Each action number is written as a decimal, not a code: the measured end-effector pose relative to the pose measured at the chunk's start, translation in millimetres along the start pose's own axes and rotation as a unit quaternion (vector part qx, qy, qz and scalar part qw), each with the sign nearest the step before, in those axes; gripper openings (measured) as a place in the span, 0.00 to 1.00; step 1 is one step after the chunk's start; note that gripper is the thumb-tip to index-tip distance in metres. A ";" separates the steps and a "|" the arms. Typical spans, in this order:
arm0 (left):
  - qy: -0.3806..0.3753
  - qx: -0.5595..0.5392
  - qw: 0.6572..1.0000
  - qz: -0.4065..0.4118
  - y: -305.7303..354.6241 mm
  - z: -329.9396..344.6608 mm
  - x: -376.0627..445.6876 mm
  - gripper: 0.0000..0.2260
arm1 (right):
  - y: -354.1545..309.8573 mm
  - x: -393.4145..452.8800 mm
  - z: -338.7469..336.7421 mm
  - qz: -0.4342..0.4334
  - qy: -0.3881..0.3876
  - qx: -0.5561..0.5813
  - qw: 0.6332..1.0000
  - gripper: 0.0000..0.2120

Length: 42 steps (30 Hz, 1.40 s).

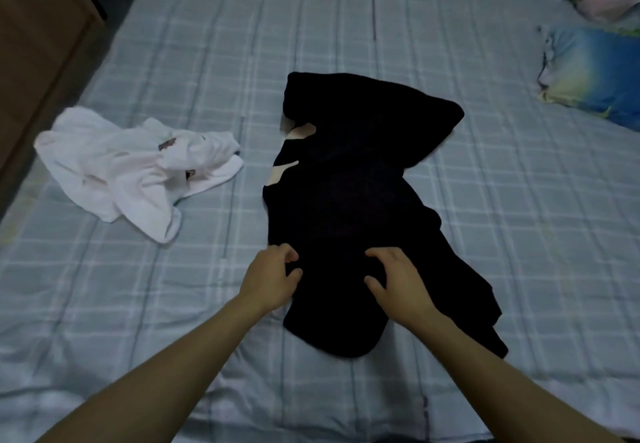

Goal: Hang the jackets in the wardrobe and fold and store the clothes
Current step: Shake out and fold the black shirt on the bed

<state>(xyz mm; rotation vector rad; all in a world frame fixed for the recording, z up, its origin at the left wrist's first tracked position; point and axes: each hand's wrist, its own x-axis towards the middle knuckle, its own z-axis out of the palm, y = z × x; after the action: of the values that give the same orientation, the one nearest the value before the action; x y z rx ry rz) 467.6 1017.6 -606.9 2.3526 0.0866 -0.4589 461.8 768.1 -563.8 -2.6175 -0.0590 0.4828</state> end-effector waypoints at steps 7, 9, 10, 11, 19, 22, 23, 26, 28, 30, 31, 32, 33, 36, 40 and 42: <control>0.040 0.098 0.993 0.060 -11.3 34.3 5.3 0.28 | -8.7 26.4 36.4 0.046 -0.065 -0.078 0.994 0.38; 0.054 0.140 0.985 0.086 -13.4 36.3 7.8 0.30 | -6.5 27.8 38.0 0.039 -0.056 -0.081 0.994 0.37; 0.059 0.161 0.981 0.095 -14.9 36.2 11.1 0.28 | -5.5 28.6 37.5 0.035 -0.048 -0.082 0.995 0.36; 0.064 0.178 0.977 0.102 -16.1 35.7 14.7 0.25 | -4.9 29.3 36.5 0.033 -0.041 -0.082 0.995 0.34; 0.062 0.168 0.974 0.138 6.1 12.8 20.8 0.04 | -10.9 33.8 13.2 0.004 0.032 -0.019 0.999 0.09; 0.073 0.102 0.980 0.154 27.7 -9.9 13.8 0.07 | -15.9 31.6 -7.1 0.006 0.074 0.036 0.997 0.08; 0.078 0.073 0.981 0.161 37.4 -18.9 11.6 0.07 | -18.0 29.5 -16.2 0.005 0.090 0.052 0.995 0.08; 0.095 -0.002 0.977 0.189 71.4 -47.5 4.2 0.07 | -25.5 20.2 -48.8 -0.001 0.116 0.088 0.989 0.07; 0.109 -0.029 0.971 0.209 98.2 -68.7 -0.7 0.06 | -30.6 12.8 -73.7 0.000 0.118 0.084 0.989 0.07; 0.124 -0.047 0.965 0.225 130.0 -93.0 -5.9 0.05 | -36.7 3.4 -101.1 -0.006 0.129 0.070 0.989 0.09; 0.129 -0.051 0.961 0.238 146.9 -105.9 -8.4 0.05 | -39.9 -1.1 -115.0 -0.019 0.142 0.071 0.987 0.09; 0.138 -0.055 0.956 0.255 164.4 -119.3 -11.2 0.05 | -43.4 -5.5 -128.9 -0.036 0.156 0.075 0.984 0.09; 0.151 -0.059 0.949 0.270 181.6 -133.1 -14.3 0.04 | -48.0 -9.8 -143.6 -0.056 0.168 0.078 0.981 0.08; 0.187 -0.091 0.933 0.294 235.0 -177.8 -27.6 0.03 | -66.7 -24.9 -192.6 -0.107 0.198 0.125 0.966 0.05; 0.227 -0.109 0.918 0.306 297.0 -243.7 -42.0 0.04 | -106.3 -48.6 -263.6 -0.151 0.219 0.211 0.941 0.05; 0.242 -0.097 0.913 0.315 321.6 -276.6 -45.4 0.04 | -126.3 -55.1 -298.9 -0.168 0.248 0.218 0.929 0.04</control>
<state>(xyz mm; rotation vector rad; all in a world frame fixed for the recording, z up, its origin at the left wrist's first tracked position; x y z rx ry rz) 570.0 971.5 -195.3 2.0915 -0.3723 0.4315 519.2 740.0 -240.9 -2.1510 -0.2044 -0.2666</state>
